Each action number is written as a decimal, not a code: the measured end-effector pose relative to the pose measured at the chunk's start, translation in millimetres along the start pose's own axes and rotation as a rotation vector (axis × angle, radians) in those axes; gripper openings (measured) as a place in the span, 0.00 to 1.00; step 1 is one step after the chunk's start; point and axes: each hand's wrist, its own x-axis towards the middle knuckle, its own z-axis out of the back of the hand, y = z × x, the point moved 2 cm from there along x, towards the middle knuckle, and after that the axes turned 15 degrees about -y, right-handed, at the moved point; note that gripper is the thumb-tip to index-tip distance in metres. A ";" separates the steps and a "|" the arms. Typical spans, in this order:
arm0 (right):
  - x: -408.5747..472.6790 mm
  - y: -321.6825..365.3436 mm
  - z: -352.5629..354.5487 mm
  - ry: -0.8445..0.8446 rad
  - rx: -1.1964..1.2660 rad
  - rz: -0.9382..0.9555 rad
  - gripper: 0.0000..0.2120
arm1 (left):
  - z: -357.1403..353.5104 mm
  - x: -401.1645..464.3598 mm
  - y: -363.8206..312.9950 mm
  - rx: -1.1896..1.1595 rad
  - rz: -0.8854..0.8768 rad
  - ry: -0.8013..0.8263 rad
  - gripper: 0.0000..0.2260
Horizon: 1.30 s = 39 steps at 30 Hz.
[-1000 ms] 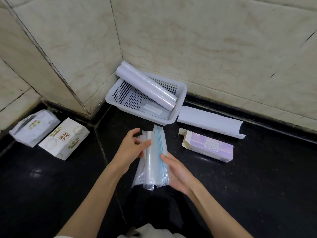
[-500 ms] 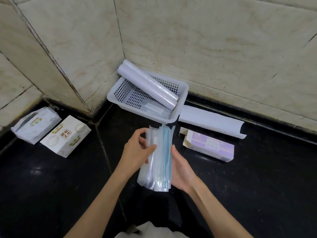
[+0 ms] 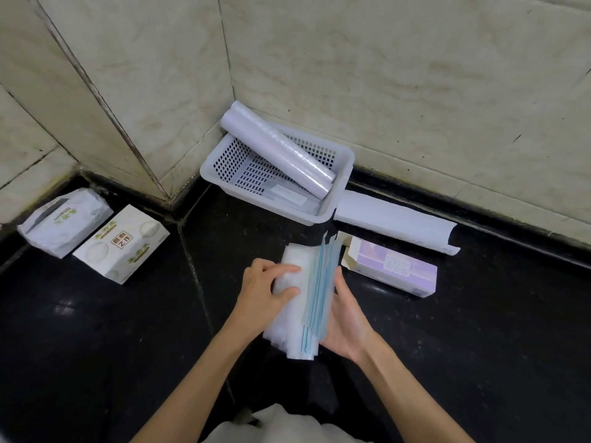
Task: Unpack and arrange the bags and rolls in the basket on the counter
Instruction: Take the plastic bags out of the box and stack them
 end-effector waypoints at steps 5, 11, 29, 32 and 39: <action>0.7 -0.7 -1.8 -0.090 -0.201 0.119 0.26 | -5.1 5.2 10.5 -0.268 0.324 0.058 0.32; 6.5 3.1 11.6 -0.322 -0.737 0.338 0.17 | -6.4 11.1 19.9 -0.357 0.264 0.165 0.14; 23.3 -6.1 47.9 -0.616 -0.897 0.638 0.23 | -45.4 -2.5 36.2 -0.396 0.148 0.294 0.36; 27.4 -6.6 48.6 -0.600 -0.982 0.602 0.20 | -53.5 -3.5 37.5 -0.412 0.170 0.335 0.33; 26.6 9.0 34.6 -0.495 -1.031 0.528 0.15 | -36.8 10.9 38.3 -0.298 0.208 0.088 0.16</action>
